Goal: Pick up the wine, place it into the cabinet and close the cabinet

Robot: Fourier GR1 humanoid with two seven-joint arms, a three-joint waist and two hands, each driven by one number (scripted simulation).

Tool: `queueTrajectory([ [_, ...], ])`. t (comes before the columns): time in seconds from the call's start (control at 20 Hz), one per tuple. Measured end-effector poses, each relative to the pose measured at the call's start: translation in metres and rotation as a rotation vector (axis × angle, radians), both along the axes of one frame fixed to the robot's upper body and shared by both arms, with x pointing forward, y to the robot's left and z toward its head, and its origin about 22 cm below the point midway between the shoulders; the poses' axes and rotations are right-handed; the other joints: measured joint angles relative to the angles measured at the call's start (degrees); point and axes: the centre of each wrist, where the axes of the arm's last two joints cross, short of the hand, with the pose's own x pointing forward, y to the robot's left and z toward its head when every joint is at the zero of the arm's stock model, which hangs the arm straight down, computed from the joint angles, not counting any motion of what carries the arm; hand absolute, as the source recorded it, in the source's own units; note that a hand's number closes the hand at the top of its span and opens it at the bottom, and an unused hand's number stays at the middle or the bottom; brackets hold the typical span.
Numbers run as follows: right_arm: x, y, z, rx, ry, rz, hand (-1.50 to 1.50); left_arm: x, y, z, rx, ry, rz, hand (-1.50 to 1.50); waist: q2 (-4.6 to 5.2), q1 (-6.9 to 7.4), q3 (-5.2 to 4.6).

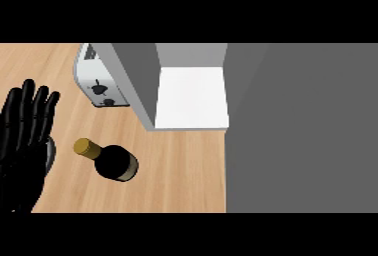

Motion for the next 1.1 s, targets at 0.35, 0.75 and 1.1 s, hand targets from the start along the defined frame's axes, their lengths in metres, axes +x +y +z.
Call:
queueTrajectory([
  [0.35, -0.022, 0.009, -0.007, 0.032, 0.052, 0.063, -1.50, -0.004, -0.043, -0.010, -0.045, 0.041, 0.193, -1.50, -0.25, 0.30, 1.19],
  [0.75, -0.050, 0.019, 0.006, 0.045, 0.176, 0.240, -1.50, -0.006, -0.119, -0.009, -0.268, 0.132, 0.238, -1.50, -0.26, -0.01, 1.38],
  [1.1, -0.068, 0.022, 0.026, 0.051, 0.200, 0.260, -1.50, -0.007, -0.173, 0.009, -0.289, 0.125, 0.226, -1.50, -0.27, 0.59, 1.42],
])
